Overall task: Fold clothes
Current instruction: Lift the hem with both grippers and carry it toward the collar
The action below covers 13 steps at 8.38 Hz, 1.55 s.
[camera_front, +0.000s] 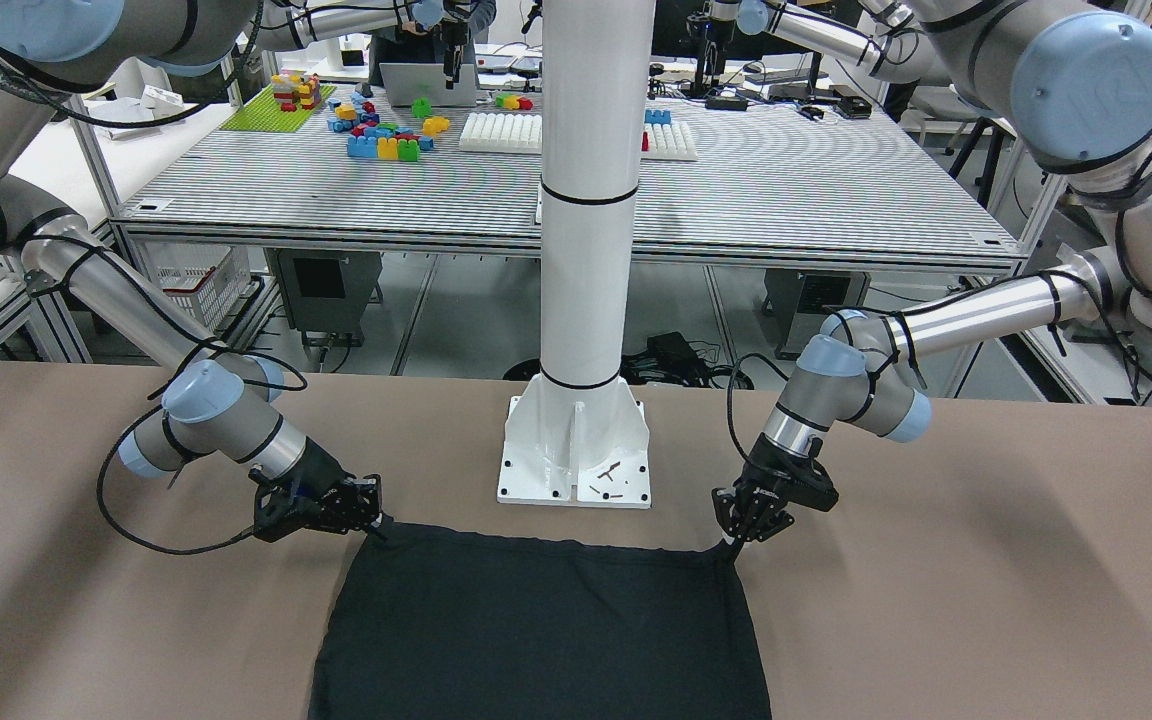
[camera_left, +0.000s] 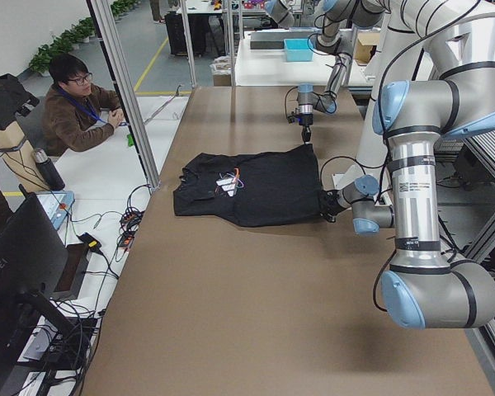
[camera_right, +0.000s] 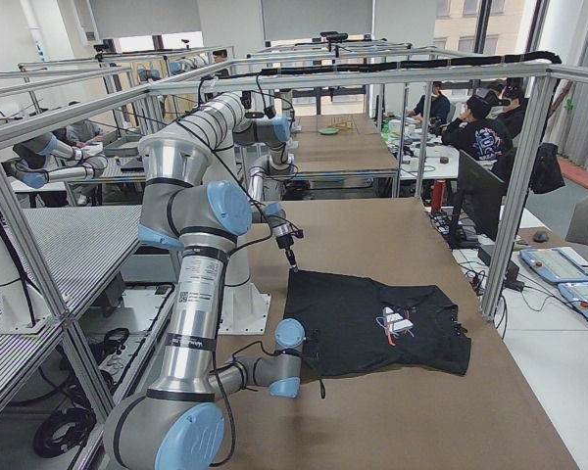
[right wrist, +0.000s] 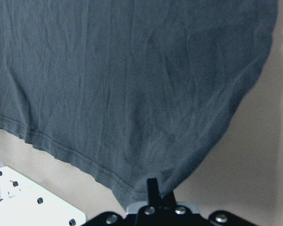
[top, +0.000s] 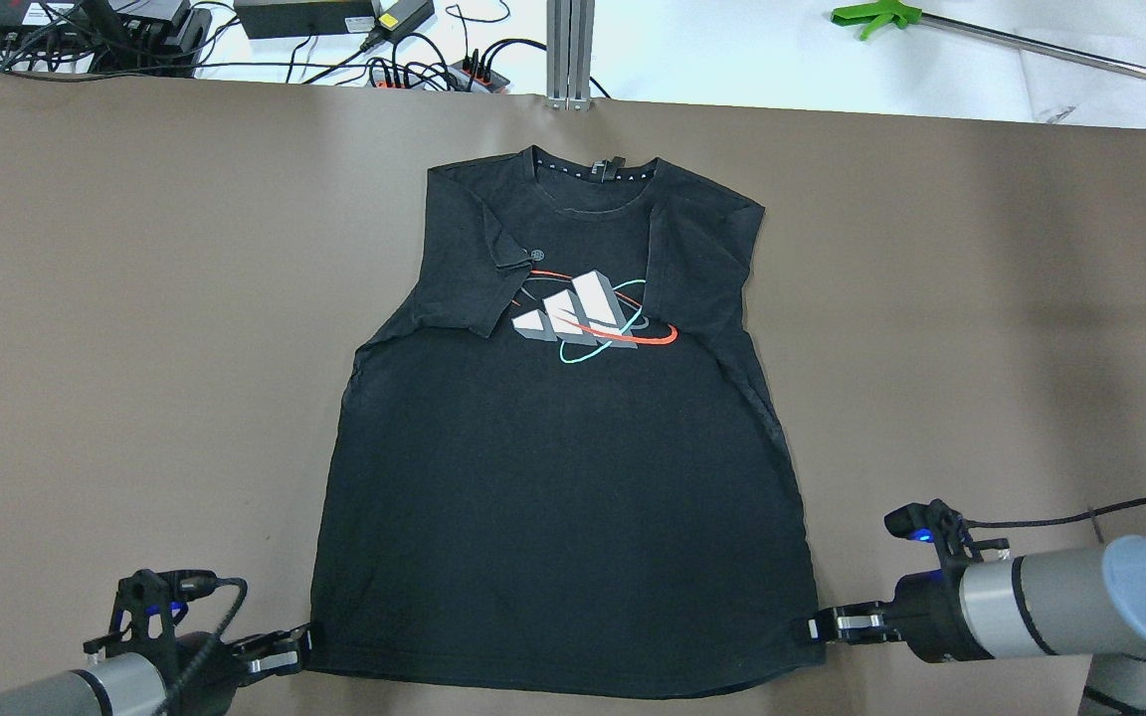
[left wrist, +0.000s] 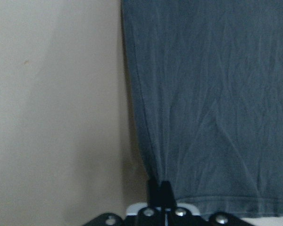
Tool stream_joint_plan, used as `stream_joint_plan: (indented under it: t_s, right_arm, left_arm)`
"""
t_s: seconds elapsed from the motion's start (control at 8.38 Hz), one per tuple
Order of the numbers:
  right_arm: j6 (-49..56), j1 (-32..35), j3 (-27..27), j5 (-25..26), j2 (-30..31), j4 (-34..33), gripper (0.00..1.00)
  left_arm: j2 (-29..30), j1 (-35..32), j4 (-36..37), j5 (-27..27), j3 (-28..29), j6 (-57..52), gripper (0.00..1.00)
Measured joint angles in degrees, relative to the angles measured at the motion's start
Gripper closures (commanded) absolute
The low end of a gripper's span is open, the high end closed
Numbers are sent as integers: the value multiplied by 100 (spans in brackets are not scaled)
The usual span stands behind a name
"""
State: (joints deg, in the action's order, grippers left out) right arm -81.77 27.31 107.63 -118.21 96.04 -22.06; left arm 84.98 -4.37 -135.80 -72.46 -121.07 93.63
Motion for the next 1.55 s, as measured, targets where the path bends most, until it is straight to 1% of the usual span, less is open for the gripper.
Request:
stream_joint_plan:
  t_s: [0.24, 0.48, 0.6, 0.72, 0.84, 0.95, 1.07, 1.19, 1.31, 1.55]
  right_arm:
    - [-6, 762, 236, -1121, 83, 0, 100]
    - [-189, 1195, 717, -1996, 295, 19, 100]
    - [-492, 1328, 982, -2317, 355, 138, 100]
    - [-875, 1392, 1161, -2578, 389, 431, 100]
    - [-1299, 1429, 1251, -2832, 419, 915, 100]
    - [-1697, 1479, 1279, -3014, 417, 1357, 100]
    - [-1934, 1550, 1238, -3082, 377, 1602, 100]
    - [-2033, 1732, 1052, -3090, 255, 1710, 100]
    - [-2061, 1984, 749, -3087, 43, 1749, 100]
    - [-2066, 2427, 233, -3057, -427, 1629, 100]
  left_arm:
    - [-230, -581, -27, -988, -577, -32, 100]
    - [-280, -741, -54, -1643, -1121, -94, 100]
    - [-285, -681, -58, -1906, -1441, -136, 100]
    - [-287, -579, -60, -2134, -1740, -163, 100]
    - [-285, -512, -63, -2349, -1954, -199, 100]
    - [-280, -481, -62, -2477, -2057, -229, 100]
    - [-280, -503, -53, -2528, -2078, -245, 100]
    - [-287, -621, -44, -2529, -2036, -249, 100]
    - [-299, -863, -35, -2548, -1948, -249, 100]
    - [-289, -1468, -22, -2745, -1725, -247, 100]
